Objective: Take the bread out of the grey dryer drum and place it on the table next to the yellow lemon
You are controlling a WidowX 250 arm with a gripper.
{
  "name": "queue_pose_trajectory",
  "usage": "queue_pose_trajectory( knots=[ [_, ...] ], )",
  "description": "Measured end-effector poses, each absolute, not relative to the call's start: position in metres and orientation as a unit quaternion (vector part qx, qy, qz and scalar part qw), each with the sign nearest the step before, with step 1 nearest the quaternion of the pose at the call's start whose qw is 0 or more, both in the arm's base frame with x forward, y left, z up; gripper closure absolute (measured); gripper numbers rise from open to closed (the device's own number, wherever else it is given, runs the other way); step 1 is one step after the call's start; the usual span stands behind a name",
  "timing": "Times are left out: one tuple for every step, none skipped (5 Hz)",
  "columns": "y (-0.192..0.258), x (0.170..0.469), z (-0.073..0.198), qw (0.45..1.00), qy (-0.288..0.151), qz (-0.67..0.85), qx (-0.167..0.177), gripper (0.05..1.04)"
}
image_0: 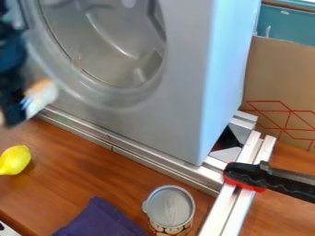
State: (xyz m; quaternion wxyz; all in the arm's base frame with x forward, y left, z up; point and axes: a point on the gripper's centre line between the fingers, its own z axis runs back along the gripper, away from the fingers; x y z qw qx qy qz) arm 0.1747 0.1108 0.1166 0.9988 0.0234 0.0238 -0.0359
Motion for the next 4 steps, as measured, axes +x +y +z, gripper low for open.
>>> queue_pose_trajectory(
  knots=[
    [0.116,0.155,0.098,0.997,0.016,-0.071,0.017,0.426],
    [0.115,0.158,0.081,0.993,-0.006,-0.119,0.002,0.426],
    [0.124,0.160,0.055,0.989,0.003,-0.146,-0.008,0.426],
    [0.124,0.166,0.038,0.984,0.000,-0.177,-0.023,0.426]
  ],
)
